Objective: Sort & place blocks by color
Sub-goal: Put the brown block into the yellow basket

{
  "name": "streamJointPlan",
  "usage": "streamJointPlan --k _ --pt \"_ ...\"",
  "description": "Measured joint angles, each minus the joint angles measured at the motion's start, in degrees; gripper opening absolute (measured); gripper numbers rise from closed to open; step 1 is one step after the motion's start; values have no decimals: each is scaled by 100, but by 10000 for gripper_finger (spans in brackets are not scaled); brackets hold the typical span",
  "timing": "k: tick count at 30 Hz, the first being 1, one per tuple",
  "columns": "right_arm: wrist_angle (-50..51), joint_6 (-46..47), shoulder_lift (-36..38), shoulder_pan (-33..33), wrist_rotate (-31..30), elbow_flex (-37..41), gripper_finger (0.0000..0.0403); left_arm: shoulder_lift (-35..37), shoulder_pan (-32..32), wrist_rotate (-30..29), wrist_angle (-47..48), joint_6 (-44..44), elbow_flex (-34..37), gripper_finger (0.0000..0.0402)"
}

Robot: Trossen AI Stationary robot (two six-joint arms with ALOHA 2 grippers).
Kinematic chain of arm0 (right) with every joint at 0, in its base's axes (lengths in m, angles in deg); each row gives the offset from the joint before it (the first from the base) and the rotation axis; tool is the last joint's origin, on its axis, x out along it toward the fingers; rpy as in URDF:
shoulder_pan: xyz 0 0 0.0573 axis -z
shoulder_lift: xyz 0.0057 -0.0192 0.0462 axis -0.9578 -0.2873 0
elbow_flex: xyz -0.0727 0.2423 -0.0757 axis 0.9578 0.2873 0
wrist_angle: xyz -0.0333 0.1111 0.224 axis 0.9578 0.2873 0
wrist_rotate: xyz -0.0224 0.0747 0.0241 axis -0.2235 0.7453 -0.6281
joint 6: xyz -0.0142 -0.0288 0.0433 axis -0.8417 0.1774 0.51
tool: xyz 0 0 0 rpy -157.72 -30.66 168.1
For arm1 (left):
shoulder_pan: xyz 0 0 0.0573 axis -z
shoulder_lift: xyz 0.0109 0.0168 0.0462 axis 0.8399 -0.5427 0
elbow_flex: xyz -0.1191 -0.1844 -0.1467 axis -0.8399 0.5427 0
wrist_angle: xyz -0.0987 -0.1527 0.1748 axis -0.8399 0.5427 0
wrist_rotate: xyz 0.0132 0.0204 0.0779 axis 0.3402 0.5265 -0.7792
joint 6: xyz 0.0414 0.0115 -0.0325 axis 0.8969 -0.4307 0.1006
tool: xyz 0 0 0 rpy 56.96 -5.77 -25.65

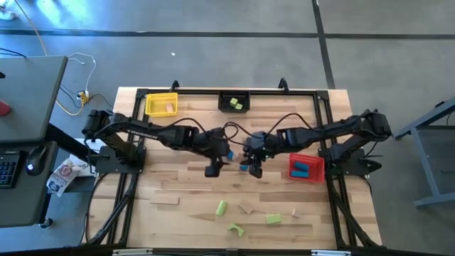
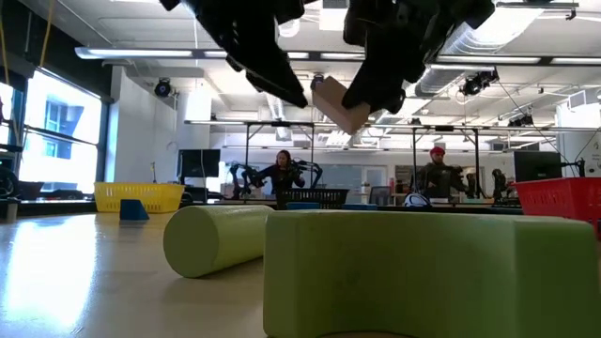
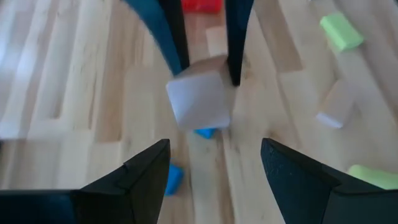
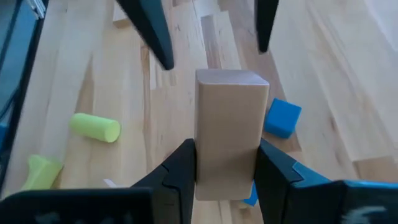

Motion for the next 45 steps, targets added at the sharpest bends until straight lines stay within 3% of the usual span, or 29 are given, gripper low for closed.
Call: streamJointPlan --k 17,25,29,34,39,45 --pt "-758 -629 0 -322 -378 0 100 0 118 -27 -544 -587 0 234" --pt "-759 -621 0 -324 -366 0 101 0 118 275 -567 -579 0 151" --pt "-743 -623 0 -324 -360 0 131 0 118 275 -560 -487 0 104" --pt "-706 -625 0 -324 -313 0 176 0 118 235 -526 -387 0 101" --pt "-438 -615 0 -350 -349 0 212 0 127 -153 -111 -271 0 102" --pt "140 -334 2 -528 -282 -2 240 0 97 -1403 840 -245 -3 105"
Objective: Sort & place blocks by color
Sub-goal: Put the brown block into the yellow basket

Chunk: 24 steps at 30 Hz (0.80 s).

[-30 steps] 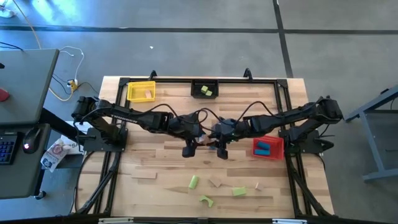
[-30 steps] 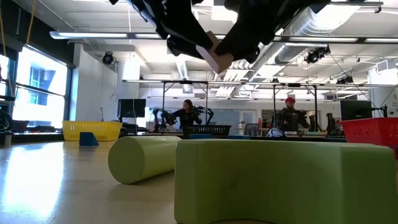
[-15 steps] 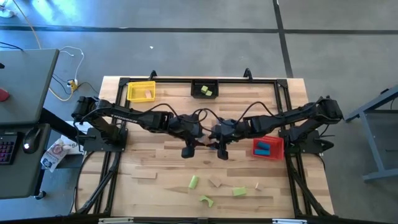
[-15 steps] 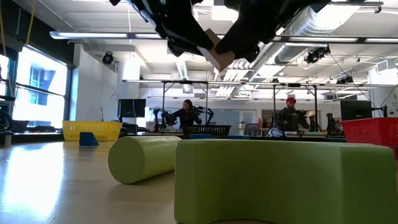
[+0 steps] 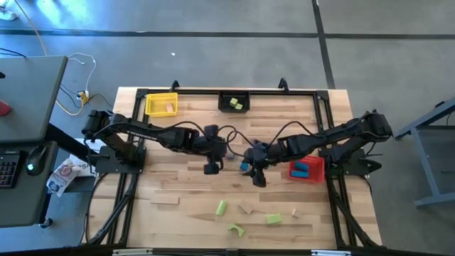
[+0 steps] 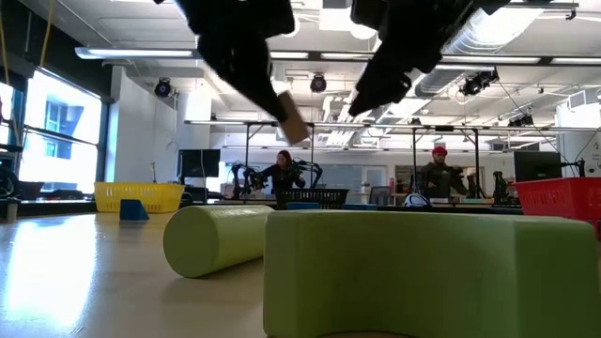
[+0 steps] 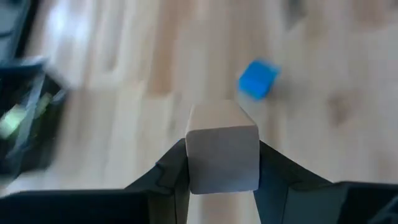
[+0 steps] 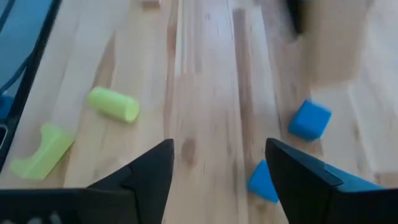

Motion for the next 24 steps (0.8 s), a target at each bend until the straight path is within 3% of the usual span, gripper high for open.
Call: streamJointPlan --k 12,24 --pt "276 366 0 -488 -127 0 243 0 -404 -1752 2076 -663 1 104" --pt "282 614 0 -830 -544 0 243 0 -1672 -2677 3567 -1316 1 105"
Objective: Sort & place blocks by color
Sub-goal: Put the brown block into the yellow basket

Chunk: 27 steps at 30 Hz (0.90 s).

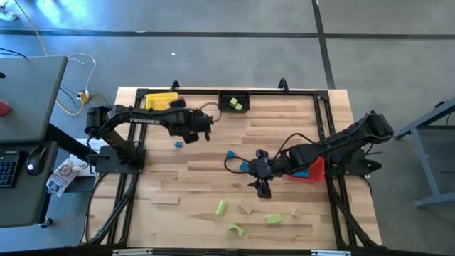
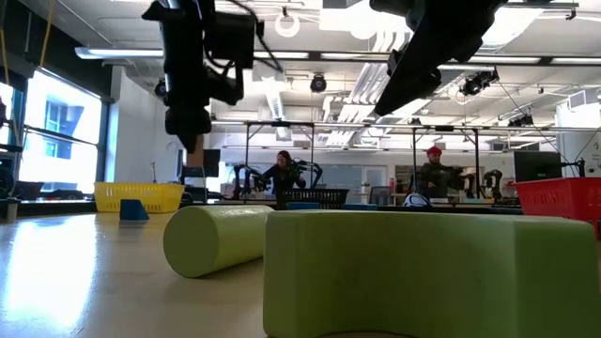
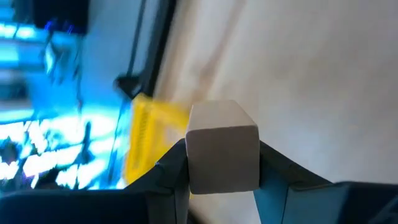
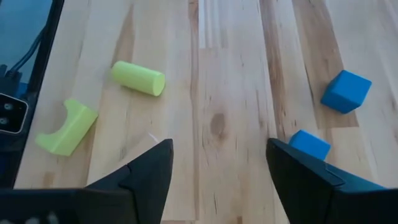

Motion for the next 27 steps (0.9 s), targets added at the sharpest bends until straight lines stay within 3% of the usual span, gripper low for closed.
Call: streamJointPlan --k 13,27 --pt "-3 2 0 -27 -103 0 243 0 -1758 -213 444 -204 4 106" --pt "-9 15 0 -24 -105 0 243 -13 -2728 -149 491 89 4 108"
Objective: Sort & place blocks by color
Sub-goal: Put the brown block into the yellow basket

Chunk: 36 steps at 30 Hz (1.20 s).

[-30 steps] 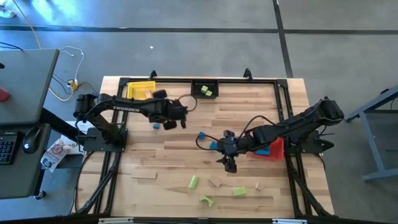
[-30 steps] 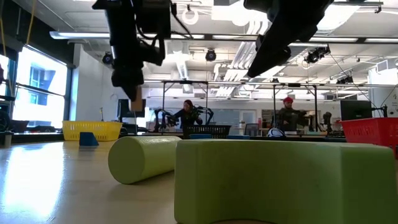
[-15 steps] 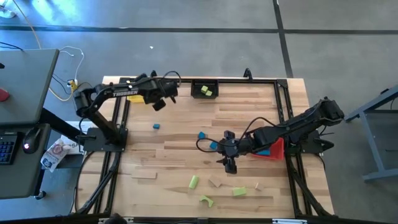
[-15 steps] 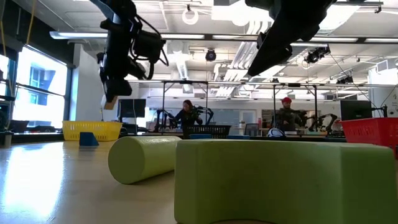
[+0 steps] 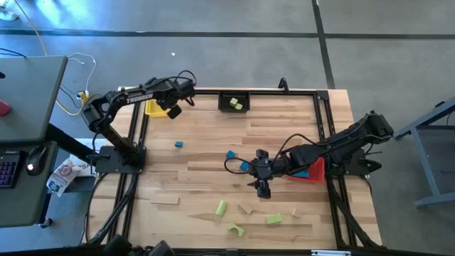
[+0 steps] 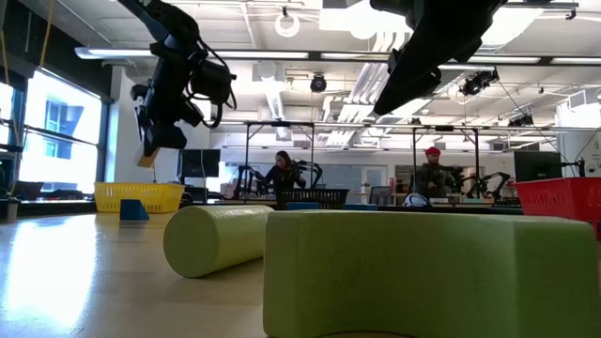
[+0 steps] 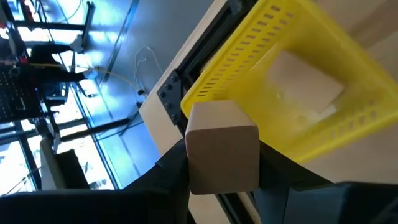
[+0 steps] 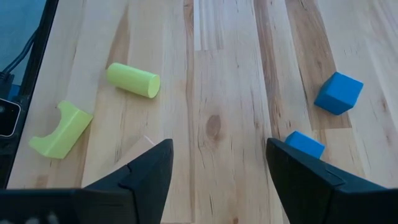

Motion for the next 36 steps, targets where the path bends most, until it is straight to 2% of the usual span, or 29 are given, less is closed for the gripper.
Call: streamJointPlan --k 5,14,21,28,36 --pt "-24 1 0 0 -214 0 243 -155 -178 161 -1 211 0 108" --pt "-37 1 0 0 -219 0 243 -677 -246 131 -4 299 0 113" --pt "-35 3 0 0 -182 0 243 -844 -246 136 -13 298 0 134" --pt "94 432 0 -25 313 0 243 -850 -241 138 -10 405 0 161" --pt "374 754 0 -417 333 0 243 -850 -239 165 -5 452 0 201"
